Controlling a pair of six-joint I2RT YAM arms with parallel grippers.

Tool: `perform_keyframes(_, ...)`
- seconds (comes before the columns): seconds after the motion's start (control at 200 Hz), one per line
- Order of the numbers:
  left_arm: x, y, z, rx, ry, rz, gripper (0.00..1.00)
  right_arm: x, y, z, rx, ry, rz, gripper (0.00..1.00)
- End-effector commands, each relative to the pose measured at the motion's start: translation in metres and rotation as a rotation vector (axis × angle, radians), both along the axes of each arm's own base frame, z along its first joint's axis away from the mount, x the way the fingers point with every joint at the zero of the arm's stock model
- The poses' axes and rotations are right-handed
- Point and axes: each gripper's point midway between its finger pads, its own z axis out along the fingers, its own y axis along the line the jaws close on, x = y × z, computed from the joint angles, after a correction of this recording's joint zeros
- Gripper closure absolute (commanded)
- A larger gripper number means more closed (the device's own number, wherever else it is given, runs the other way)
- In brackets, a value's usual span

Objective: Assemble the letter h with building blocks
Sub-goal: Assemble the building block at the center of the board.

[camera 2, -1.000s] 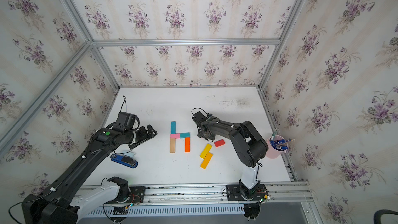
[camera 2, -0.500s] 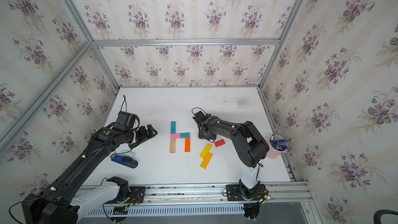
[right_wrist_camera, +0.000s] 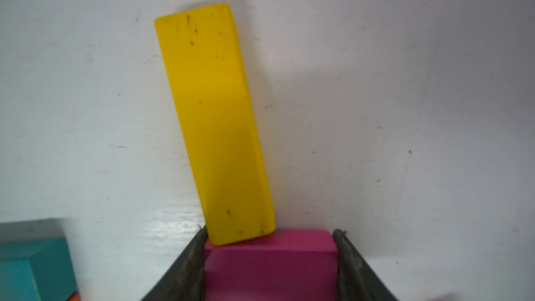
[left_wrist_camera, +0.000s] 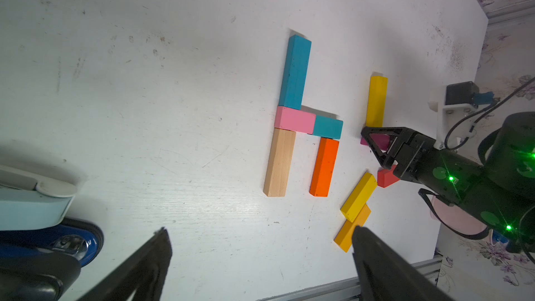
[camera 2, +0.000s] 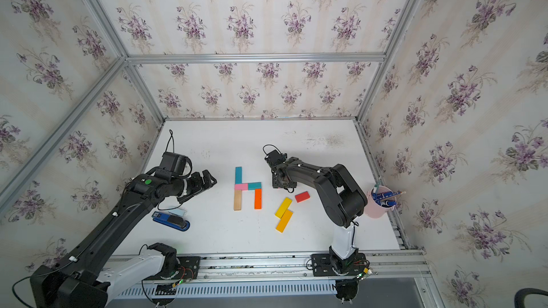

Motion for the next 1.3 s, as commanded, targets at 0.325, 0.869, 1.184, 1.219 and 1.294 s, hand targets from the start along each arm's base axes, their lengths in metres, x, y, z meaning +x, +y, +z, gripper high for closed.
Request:
perform_keyframes(0.325, 0.001, 0.001, -0.002, 0.007, -0.003, -0.001, 0.01, -0.010, -0.002, -0.011, -0.007, 0.051, 0.010, 0.57)
perform_keyframes(0.869, 0.000, 0.001, -0.002, 0.007, 0.000, -0.003, 0.00, -0.012, -0.001, -0.010, 0.016, 0.053, -0.005, 0.31)
perform_keyframes(1.184, 0.000, 0.000, -0.001, -0.001, -0.004, -0.005, 0.00, -0.011, 0.001, 0.004, 0.037, 0.026, -0.005, 0.24)
perform_keyframes(1.219, 0.000, 0.000, 0.000, 0.000, -0.005, -0.005, 0.00, -0.010, 0.002, 0.008, 0.044, 0.014, -0.006, 0.23)
perform_keyframes(1.294, 0.000, 0.000, 0.000, 0.000, -0.007, -0.005, 0.00, -0.007, 0.004, 0.026, 0.073, -0.030, -0.004, 0.18)
